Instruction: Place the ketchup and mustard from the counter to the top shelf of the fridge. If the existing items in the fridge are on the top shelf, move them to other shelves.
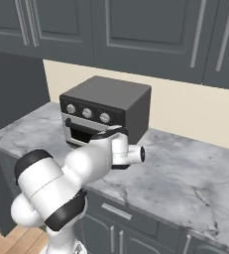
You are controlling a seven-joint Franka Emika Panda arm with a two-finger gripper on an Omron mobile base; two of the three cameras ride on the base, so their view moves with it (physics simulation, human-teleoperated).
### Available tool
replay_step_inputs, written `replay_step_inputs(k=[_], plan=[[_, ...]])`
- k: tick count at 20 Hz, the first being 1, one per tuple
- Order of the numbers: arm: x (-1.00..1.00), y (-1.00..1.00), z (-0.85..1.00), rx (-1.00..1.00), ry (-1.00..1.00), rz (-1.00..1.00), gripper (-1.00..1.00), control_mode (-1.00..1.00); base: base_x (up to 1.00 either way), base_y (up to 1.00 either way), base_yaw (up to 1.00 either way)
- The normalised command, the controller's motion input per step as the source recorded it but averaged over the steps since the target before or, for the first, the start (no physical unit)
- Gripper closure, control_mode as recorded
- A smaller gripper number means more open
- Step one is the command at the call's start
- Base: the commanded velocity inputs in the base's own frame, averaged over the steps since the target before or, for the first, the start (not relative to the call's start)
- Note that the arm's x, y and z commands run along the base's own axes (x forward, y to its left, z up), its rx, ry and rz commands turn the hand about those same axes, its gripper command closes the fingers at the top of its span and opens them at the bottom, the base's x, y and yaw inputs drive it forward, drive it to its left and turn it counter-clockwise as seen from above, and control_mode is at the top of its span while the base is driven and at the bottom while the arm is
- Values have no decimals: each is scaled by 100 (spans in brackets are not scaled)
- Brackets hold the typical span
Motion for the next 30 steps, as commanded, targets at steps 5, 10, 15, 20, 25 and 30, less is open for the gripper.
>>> replay_step_inputs(k=[5,10,15,20,25,30], plan=[[0,21,-10,0,0,2,-100,-100,0,0,0],[0,30,-5,-2,0,0,-100,-100,0,0,0],[0,7,-1,0,1,0,100,-100,0,0,0],[-8,0,6,0,-3,0,100,-100,0,0,0],[-58,0,82,0,-7,-4,100,-100,0,0,0],[-93,0,100,0,0,-10,100,-100,0,0,0]])
